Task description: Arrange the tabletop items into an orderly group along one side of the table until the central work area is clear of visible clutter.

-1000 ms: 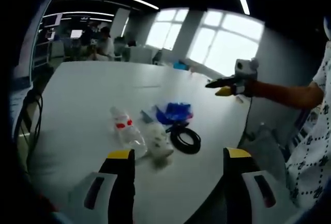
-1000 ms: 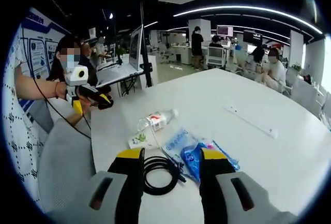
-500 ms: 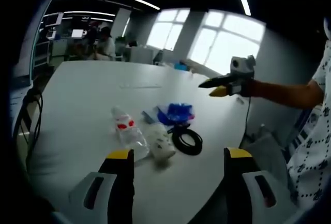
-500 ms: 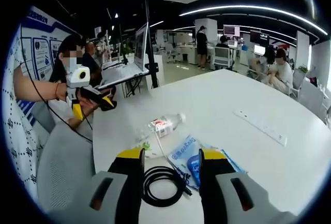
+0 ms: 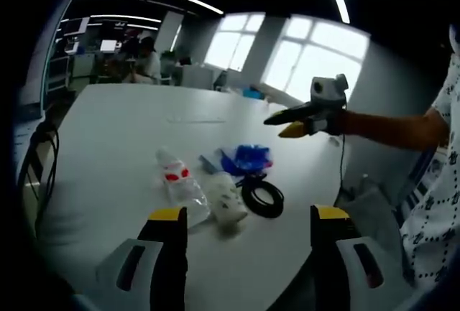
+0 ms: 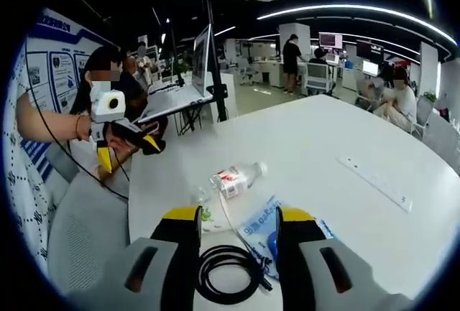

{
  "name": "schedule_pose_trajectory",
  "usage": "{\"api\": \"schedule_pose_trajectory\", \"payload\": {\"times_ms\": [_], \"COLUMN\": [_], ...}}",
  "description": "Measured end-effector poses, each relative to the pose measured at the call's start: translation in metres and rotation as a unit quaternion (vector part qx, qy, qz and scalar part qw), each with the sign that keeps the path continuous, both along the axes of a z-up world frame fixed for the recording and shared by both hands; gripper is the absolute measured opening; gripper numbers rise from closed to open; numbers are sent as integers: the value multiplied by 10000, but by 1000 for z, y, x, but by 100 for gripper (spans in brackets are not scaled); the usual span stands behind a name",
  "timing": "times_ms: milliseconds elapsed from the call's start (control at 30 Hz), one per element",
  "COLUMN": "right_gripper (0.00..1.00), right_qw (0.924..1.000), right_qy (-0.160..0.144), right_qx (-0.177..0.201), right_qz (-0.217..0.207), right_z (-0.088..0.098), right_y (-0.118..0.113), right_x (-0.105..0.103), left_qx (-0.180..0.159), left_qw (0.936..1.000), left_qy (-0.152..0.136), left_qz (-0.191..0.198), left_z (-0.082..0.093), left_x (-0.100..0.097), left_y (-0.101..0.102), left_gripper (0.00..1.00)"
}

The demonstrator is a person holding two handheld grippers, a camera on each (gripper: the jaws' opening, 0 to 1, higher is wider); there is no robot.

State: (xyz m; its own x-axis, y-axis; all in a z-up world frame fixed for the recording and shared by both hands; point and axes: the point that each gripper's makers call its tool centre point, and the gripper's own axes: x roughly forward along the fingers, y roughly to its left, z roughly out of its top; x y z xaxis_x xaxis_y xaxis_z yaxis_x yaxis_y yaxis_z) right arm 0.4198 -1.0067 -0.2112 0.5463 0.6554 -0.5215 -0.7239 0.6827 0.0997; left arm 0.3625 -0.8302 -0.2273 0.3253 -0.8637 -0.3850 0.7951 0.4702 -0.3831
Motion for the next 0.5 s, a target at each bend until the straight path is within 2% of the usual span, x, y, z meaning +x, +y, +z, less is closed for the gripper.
{"api": "schedule_pose_trajectory", "payload": {"times_ms": [500], "right_gripper": [39], "right_qw": [9998], "right_qy": [108], "right_qx": [34], "right_qz": [157], "right_z": [-7], "right_y": [25], "right_x": [21], "left_qx": [-42], "left_qw": [10000], "left_qy": [49], "left_qz": [-13], "left_z": [-4], "left_x": [8], "left_y": [0], "left_gripper": [66]}}
